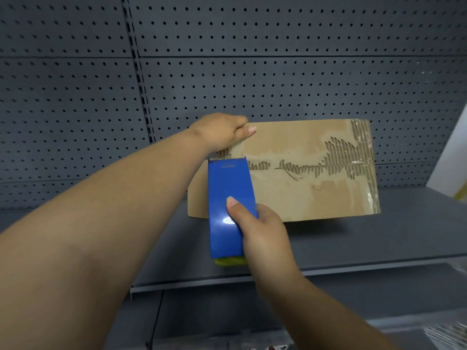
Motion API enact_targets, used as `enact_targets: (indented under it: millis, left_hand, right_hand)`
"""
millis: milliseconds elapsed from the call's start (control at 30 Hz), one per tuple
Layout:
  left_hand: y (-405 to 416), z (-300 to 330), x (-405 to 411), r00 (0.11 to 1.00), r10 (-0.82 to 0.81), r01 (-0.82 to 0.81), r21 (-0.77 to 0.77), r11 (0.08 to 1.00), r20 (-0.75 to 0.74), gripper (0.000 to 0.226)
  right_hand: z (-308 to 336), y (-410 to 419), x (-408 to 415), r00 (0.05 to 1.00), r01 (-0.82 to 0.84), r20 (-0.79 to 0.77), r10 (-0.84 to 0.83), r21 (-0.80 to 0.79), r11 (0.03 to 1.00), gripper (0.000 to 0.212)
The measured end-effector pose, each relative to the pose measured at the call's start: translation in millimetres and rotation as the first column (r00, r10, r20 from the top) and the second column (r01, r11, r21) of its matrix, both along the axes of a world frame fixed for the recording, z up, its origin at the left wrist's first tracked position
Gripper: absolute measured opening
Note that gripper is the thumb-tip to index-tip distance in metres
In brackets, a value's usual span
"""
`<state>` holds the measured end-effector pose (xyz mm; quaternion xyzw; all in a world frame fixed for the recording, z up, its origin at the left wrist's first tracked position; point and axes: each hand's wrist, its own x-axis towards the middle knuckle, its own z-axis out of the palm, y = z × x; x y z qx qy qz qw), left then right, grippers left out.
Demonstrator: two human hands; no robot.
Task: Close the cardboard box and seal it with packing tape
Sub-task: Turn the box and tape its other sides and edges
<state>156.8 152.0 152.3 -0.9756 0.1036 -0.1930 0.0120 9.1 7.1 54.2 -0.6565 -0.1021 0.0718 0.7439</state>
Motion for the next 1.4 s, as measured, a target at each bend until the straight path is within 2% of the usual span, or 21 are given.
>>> enact_targets:
  millis: [67, 233, 600, 900, 1067, 1300, 1400]
  left_hand:
    - [1.3, -0.3, 1.4, 1.0, -0.004, 0.004, -0.017, 1.0, -0.003, 0.049]
    - [1.9, 0.9, 2.2, 1.0, -0.011, 0.011, -0.035, 0.999, -0.011, 0.047]
    - [1.6, 0.5, 7.2, 1.0, -0.015, 0.015, -0.056, 0.998, 0.003, 0.039]
    - [-1.6, -1.8, 5.1, 1.0, 0.018, -0.015, -0.104, 0.995, 0.022, 0.039]
    - [-1.8, 0.0, 4.2, 1.0, 0.013, -0.013, -0.111, 0.994, 0.002, 0.041]
    - [-1.7, 0.8, 6.3, 1.0, 0.024, -0.024, -0.084, 0.996, -0.004, 0.043]
    - [-0.8, 0.4, 6.2, 1.0, 0.022, -0.023, -0.092, 0.995, -0.007, 0.047]
  right_hand:
    - [-8.7, 0.5, -3.8, 1.0, 0.021, 0.014, -0.02, -0.031, 0.999, 0.038]
    - [-22.4, -3.7, -13.1, 0.999, 0.033, 0.007, -0.033, -0.059, 0.998, 0.023]
    - [-36.4, -7.2, -27.5, 0.997, 0.054, -0.05, -0.061, -0.134, 0.99, 0.024]
    - [-18.1, -2.6, -36.8, 0.994, -0.003, -0.112, 0.001, -0.017, 1.0, 0.03]
    - [-20.7, -10.3, -42.1, 0.996, 0.03, -0.083, -0.036, -0.062, 0.998, 0.029]
    - [-9.7, -10.7, -52.2, 0.984, -0.049, -0.158, 0.079, 0.182, 0.982, 0.025]
    - [-19.7, -7.0, -46.9, 0.979, -0.04, -0.192, 0.072, 0.163, 0.986, 0.024]
